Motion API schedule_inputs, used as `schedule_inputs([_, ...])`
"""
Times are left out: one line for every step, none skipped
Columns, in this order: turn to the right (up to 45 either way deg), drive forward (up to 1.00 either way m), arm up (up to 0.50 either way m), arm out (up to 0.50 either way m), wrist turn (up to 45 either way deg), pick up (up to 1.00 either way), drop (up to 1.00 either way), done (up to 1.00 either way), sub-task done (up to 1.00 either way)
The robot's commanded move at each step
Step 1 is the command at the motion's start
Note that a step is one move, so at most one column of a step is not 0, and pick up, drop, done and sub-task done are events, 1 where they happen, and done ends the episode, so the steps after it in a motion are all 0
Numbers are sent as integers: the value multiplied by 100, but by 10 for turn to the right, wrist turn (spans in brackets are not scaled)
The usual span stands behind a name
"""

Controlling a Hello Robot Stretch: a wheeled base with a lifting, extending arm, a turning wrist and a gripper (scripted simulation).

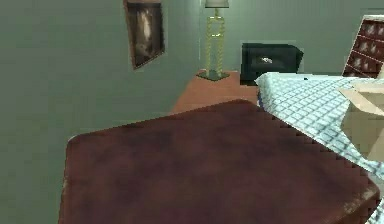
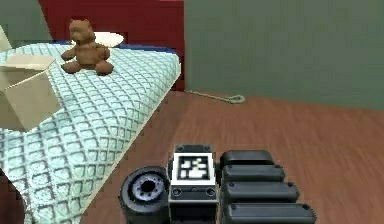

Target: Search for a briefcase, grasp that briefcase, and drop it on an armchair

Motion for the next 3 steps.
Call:
schedule_inputs([90, 0, 0, 0, 0, 0, 0, 0, 0])
schedule_inputs([0, 30, 0, 0, 0, 0, 0, 0, 0])
schedule_inputs([30, 0, 0, 0, 0, 0, 0, 0, 0])
